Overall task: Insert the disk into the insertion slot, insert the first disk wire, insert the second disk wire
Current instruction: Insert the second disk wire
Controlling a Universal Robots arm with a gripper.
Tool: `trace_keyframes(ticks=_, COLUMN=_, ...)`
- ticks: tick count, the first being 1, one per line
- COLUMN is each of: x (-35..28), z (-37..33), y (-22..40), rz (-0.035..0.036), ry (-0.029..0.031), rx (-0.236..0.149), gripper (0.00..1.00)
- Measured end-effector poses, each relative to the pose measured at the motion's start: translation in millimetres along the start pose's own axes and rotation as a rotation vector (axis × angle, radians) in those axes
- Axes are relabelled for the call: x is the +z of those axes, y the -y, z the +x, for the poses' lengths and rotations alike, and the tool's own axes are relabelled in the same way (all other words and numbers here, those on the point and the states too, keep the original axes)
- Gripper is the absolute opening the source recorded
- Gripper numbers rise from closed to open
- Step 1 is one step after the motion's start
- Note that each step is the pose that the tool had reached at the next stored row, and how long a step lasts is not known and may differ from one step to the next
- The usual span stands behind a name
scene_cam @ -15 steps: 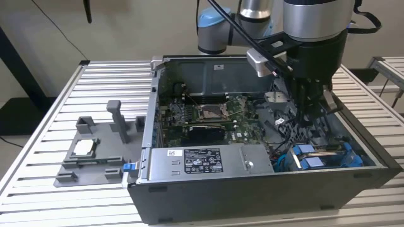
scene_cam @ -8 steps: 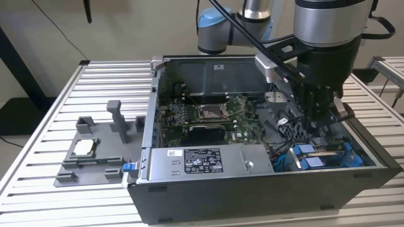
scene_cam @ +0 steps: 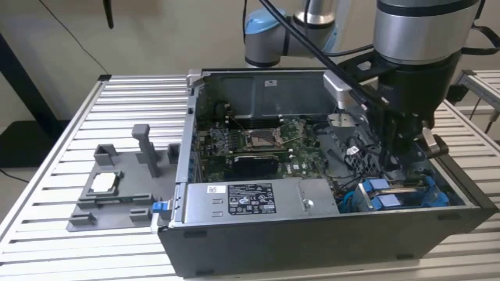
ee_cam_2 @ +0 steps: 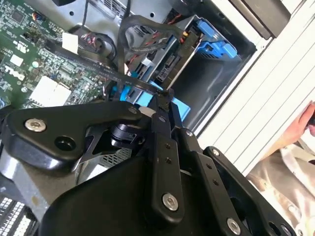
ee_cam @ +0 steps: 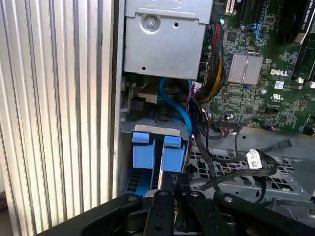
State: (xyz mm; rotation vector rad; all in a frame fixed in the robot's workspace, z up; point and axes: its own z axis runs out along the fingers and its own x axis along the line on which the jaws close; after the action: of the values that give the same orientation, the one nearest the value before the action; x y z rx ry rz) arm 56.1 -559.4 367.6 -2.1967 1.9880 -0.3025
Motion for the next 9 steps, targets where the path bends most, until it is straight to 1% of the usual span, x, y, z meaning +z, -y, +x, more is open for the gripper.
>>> trace_keyframes(ticks=2, x=0.3, z=0.6, y=0.1, rz=0.0030, ry=0.0306, rx=0.009, gripper=0.16)
trace_keyframes(ticks=3, x=0.5, z=1.0, y=0.2, rz=0.0042, ry=0.0423, rx=0.012, gripper=0.16)
trace_keyframes(ticks=4, x=0.9, z=1.7, y=0.7, rz=0.0042, ry=0.0466, rx=0.013, gripper=0.16)
trace_keyframes(ticks=5, x=1.3, z=2.5, y=1.8, rz=0.0021, ry=0.0475, rx=0.014, gripper=0.16)
trace_keyframes(ticks=6, x=1.8, z=3.3, y=3.6, rz=-0.0028, ry=0.0483, rx=0.014, gripper=0.16)
trace_keyframes(ticks=9, x=4.3, z=5.2, y=11.0, rz=-0.0277, ry=0.0511, rx=0.014, gripper=0.16)
